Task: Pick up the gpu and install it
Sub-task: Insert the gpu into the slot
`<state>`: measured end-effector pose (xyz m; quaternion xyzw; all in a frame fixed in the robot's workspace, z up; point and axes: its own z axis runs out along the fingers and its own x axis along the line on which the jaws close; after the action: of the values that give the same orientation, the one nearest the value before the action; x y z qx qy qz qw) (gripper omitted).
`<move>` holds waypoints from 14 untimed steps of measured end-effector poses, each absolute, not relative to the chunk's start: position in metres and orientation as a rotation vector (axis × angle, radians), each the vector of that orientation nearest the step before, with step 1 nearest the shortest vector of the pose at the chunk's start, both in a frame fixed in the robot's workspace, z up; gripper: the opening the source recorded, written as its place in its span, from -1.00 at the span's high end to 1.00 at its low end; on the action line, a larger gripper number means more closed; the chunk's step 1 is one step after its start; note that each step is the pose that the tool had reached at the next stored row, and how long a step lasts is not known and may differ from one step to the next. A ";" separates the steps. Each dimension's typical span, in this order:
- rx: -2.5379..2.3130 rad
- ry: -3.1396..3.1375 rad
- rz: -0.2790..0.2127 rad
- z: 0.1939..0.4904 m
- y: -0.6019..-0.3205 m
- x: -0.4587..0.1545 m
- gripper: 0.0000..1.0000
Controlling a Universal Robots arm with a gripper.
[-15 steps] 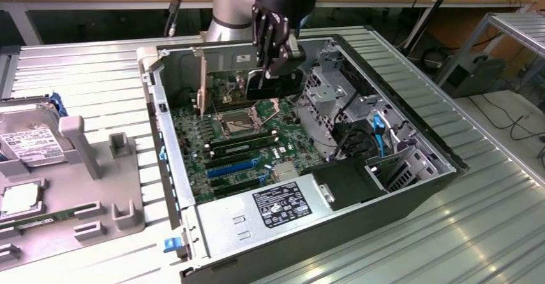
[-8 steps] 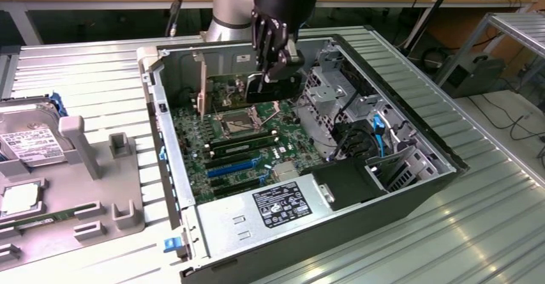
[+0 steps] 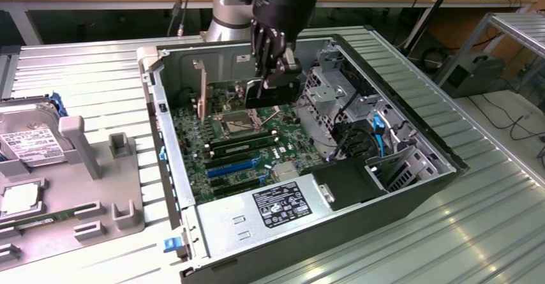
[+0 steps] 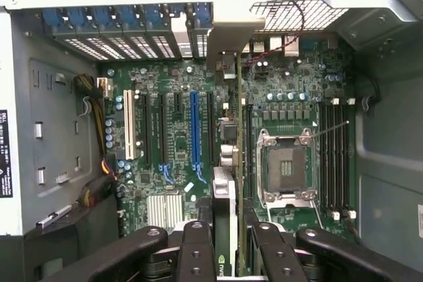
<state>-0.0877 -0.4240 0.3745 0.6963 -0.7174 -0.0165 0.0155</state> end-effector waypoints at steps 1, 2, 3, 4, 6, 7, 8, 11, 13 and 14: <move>2.166 -2.232 -0.051 0.373 -0.424 -0.088 0.45; 2.167 -2.232 -0.050 0.372 -0.424 -0.088 0.45; 2.167 -2.232 -0.050 0.369 -0.424 -0.088 0.45; 2.167 -2.233 -0.049 0.367 -0.424 -0.088 0.45; 2.167 -2.233 -0.049 0.364 -0.424 -0.088 0.45; 2.167 -2.233 -0.048 0.363 -0.424 -0.088 0.45; 2.168 -2.233 -0.048 0.361 -0.424 -0.088 0.45; 2.168 -2.234 -0.047 0.355 -0.424 -0.088 0.45; 2.168 -2.234 -0.047 0.351 -0.424 -0.088 0.45; 2.168 -2.234 -0.046 0.349 -0.424 -0.088 0.45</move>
<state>-0.0877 -0.4240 0.3492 0.6963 -0.7175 -0.0149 0.0138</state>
